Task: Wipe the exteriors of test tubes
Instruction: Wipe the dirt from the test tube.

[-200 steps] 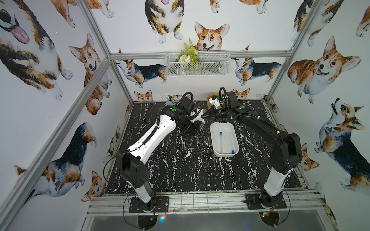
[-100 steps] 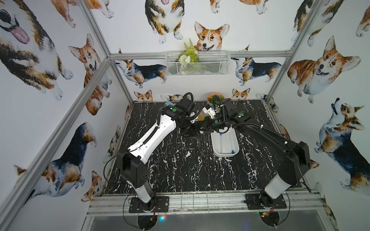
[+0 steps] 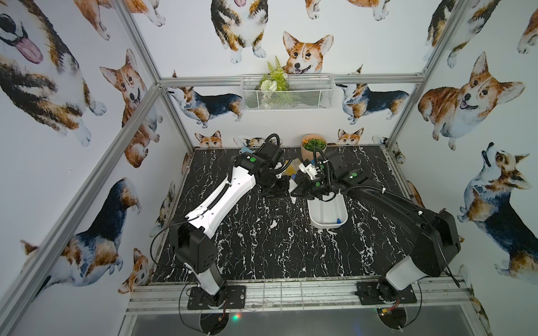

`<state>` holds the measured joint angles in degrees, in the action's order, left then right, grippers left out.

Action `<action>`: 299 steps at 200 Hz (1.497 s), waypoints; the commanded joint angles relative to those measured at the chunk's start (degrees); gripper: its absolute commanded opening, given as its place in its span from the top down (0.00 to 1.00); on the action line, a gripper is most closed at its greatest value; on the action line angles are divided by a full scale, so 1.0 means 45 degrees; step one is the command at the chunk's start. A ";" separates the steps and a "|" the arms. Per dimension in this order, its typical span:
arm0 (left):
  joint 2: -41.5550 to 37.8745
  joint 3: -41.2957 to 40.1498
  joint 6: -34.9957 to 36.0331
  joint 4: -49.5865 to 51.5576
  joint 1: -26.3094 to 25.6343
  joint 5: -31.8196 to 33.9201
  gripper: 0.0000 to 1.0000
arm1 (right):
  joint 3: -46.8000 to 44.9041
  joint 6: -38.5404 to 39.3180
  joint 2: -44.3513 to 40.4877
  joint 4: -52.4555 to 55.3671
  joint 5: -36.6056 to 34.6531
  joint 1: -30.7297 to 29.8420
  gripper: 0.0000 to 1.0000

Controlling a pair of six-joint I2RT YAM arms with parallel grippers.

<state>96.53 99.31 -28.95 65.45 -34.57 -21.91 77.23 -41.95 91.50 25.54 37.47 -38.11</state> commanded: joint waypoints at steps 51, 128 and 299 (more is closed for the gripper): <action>-0.0204 0.0014 0.0085 0.0045 -0.0004 -0.0033 0.93 | 0.0943 -0.0113 0.1288 -0.1529 0.0371 0.0625 1.00; -0.0094 0.0218 0.0310 0.0250 0.0001 -0.0209 0.93 | 0.2745 0.0315 0.2625 -0.1475 0.1059 0.2479 1.00; -0.0212 0.0003 0.0203 -0.0013 0.0023 0.0141 0.93 | 0.2250 0.0299 0.1192 -0.0075 0.0481 0.0517 1.00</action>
<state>96.16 99.68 -27.70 65.91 -34.57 -22.13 88.84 -39.11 99.42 25.19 40.51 -34.85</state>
